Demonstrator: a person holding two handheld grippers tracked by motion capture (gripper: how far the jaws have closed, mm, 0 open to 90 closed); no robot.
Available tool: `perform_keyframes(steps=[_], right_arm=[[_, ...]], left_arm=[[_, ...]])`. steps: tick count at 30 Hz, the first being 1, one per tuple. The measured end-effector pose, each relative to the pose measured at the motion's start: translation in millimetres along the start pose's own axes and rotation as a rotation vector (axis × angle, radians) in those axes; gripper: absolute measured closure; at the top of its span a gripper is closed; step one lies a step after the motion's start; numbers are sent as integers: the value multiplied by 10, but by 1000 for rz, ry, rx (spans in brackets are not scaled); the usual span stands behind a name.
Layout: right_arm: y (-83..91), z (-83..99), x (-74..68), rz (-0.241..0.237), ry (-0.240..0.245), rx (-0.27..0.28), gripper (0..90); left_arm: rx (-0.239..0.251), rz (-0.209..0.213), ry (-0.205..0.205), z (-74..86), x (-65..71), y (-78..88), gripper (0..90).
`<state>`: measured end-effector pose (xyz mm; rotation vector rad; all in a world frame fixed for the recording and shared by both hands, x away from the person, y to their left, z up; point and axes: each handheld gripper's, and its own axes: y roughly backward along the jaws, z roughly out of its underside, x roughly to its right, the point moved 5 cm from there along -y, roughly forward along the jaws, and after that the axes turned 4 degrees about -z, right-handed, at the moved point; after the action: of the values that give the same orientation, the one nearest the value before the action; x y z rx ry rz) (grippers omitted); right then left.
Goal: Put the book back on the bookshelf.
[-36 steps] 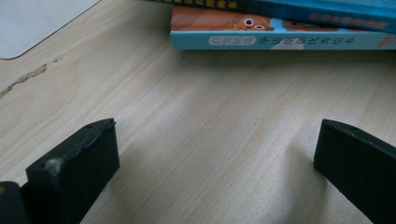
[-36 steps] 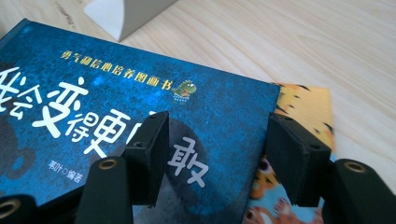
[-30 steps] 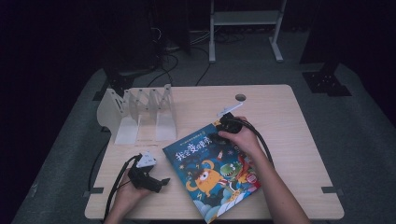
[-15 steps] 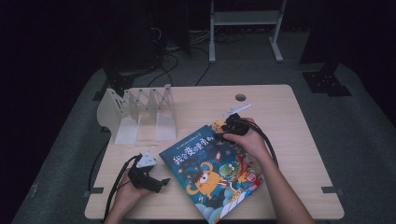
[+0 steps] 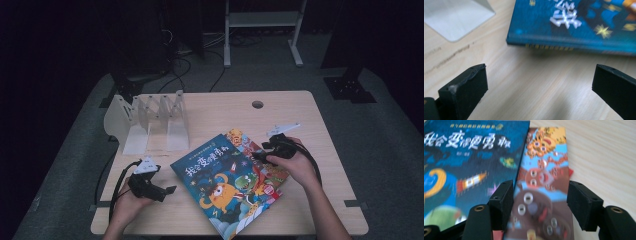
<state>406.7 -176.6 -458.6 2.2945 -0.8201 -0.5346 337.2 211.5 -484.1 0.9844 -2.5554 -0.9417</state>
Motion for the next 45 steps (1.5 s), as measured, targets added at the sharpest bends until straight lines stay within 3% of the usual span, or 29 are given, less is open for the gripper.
perform_keyframes(steps=[5, 11, 15, 24, 38, 45], right_arm=[[116, 144, 2, 0, 4, 2, 372], [278, 426, 6, -7, -9, 4, 370], [346, 522, -3, -5, -15, 8, 370], [560, 832, -97, -15, -24, 17, 359], [738, 1116, -311, -39, -2, 22, 336], [687, 1124, -260, -20, -6, 19, 324]], left_arm=[[12, 17, -3, -127, -10, 2, 0], [-8, 55, -13, -297, -45, -142, 0], [-5, 84, -4, -339, -36, -223, 0], [-53, 131, -18, -375, 41, -372, 0], [-57, 109, -17, -369, 64, -366, 0], [-60, 133, -23, -364, 87, -367, 0]])
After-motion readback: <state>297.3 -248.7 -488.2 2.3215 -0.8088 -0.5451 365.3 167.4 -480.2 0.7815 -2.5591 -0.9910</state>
